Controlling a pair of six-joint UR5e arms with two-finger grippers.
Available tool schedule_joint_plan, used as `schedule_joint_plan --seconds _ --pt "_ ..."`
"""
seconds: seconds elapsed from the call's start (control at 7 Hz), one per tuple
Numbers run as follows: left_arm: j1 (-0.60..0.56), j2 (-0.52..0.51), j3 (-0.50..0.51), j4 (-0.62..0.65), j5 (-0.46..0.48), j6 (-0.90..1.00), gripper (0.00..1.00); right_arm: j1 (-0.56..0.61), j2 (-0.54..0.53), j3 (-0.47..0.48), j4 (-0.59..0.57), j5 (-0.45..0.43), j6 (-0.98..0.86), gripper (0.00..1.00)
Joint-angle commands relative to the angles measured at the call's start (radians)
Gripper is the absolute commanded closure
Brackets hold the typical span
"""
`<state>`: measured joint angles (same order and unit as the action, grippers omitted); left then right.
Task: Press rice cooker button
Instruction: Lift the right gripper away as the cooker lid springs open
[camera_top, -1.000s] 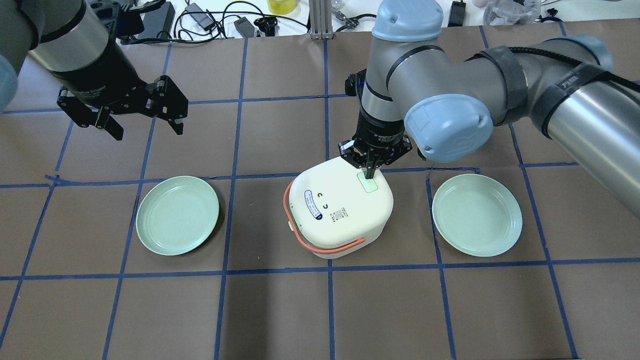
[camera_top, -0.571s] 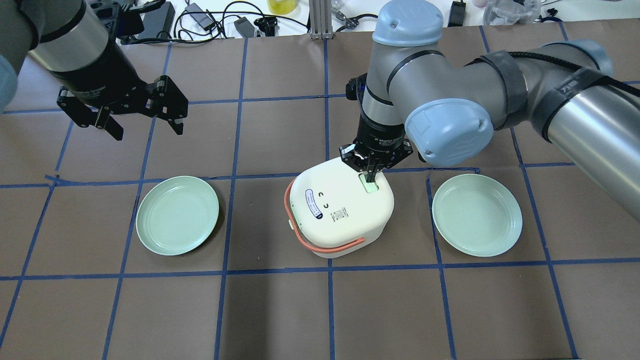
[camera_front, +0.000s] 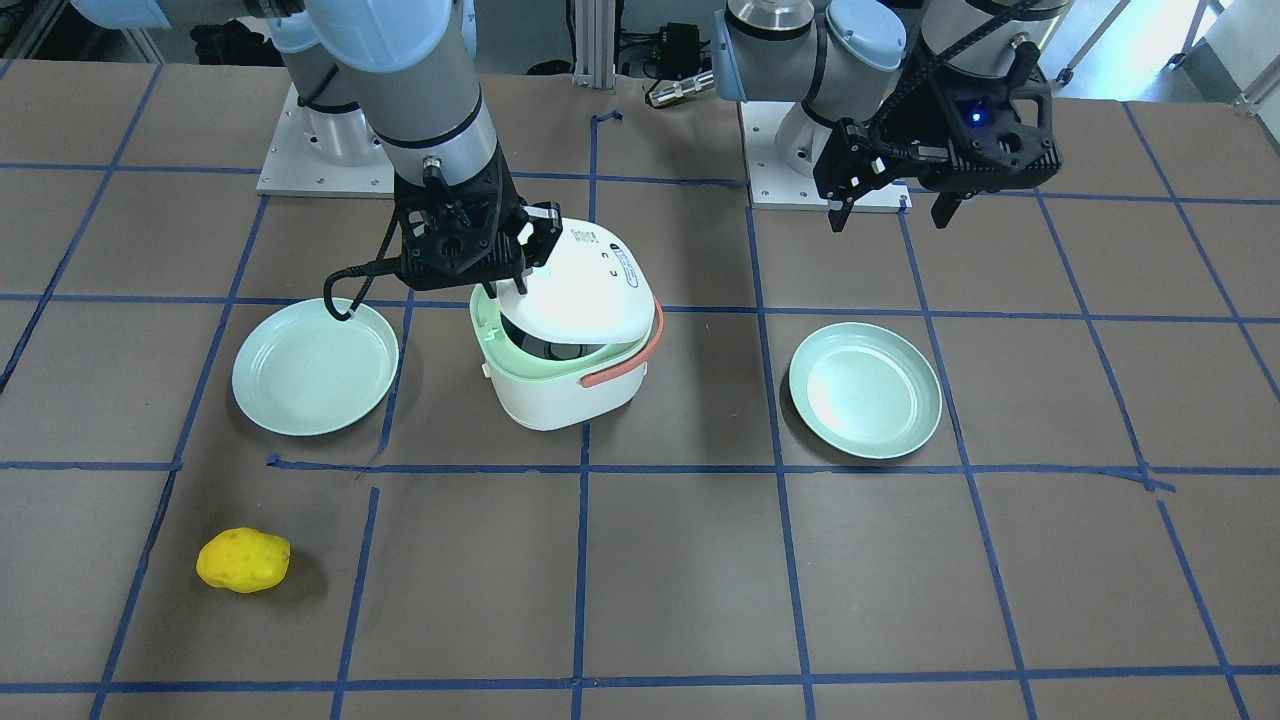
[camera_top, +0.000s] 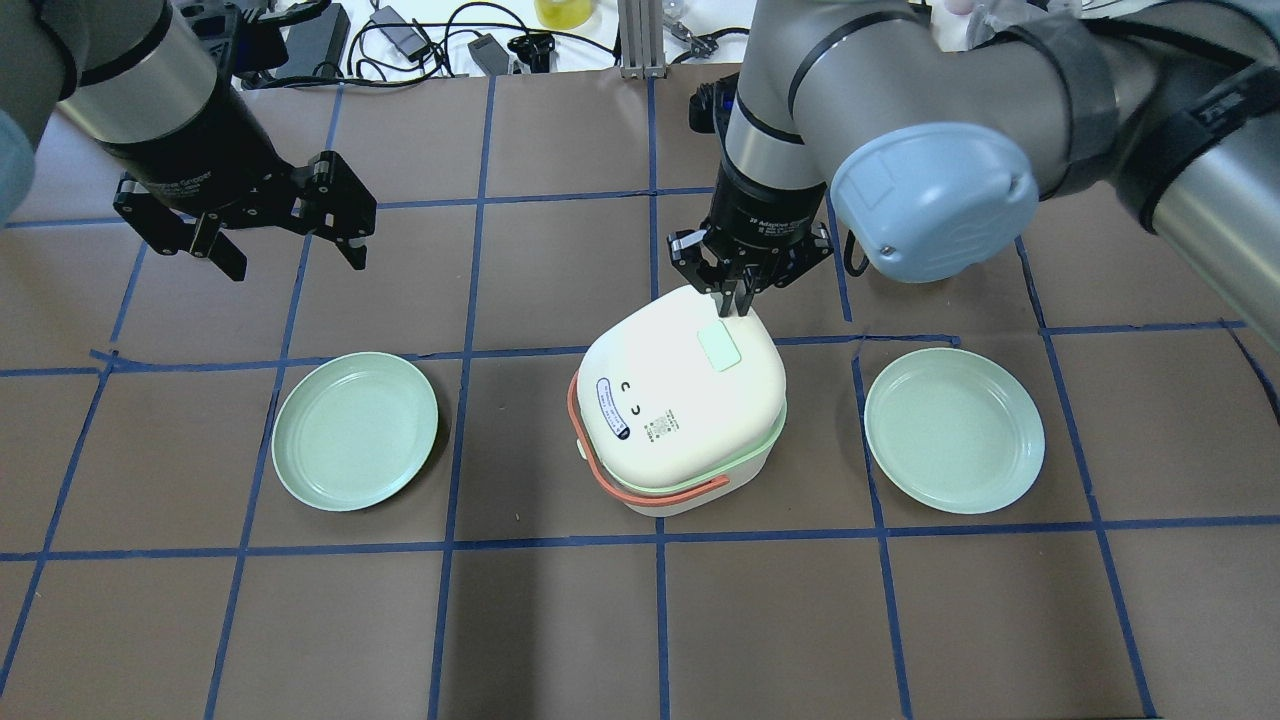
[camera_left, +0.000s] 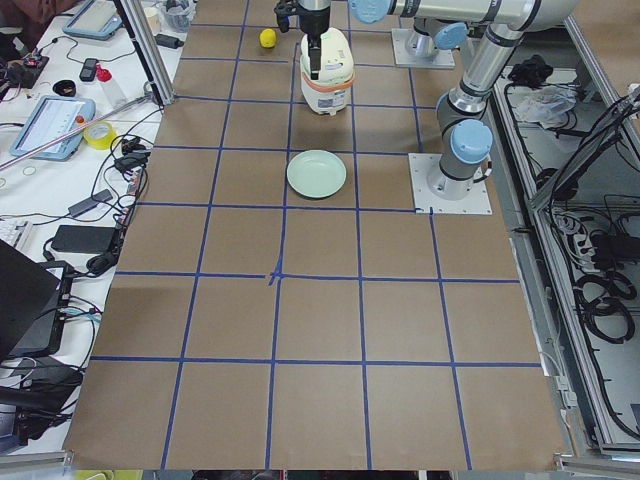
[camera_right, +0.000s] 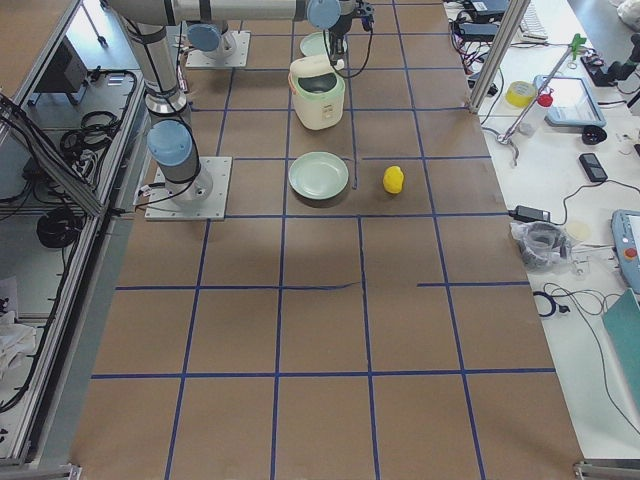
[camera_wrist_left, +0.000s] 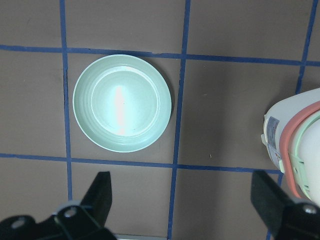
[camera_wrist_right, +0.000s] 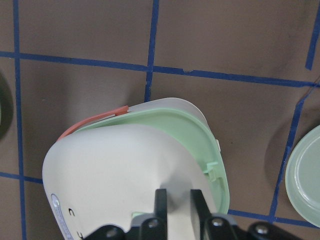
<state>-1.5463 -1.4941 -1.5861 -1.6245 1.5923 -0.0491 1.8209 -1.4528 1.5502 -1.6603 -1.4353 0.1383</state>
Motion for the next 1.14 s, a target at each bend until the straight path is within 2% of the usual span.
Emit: schedule_joint_plan --seconds 0.0,0.29,0.71,0.86,1.0 --pt "0.0 0.0 0.0 0.0 0.0 0.0 0.0 -0.021 -0.003 -0.07 0.016 -0.035 0.004 0.0" --pt "0.0 0.0 0.0 0.0 0.0 0.0 0.0 -0.092 -0.006 -0.074 0.028 -0.095 0.0 0.0" --pt "0.0 0.0 0.0 0.0 0.0 0.0 0.0 -0.207 -0.031 -0.067 0.04 -0.1 -0.029 0.0" --pt "0.0 0.0 0.0 0.0 0.0 0.0 0.0 -0.239 -0.035 -0.07 0.094 -0.1 -0.049 0.0" --pt "0.0 0.0 0.0 0.0 0.0 0.0 0.0 -0.261 -0.035 -0.068 0.099 -0.103 -0.092 0.0"
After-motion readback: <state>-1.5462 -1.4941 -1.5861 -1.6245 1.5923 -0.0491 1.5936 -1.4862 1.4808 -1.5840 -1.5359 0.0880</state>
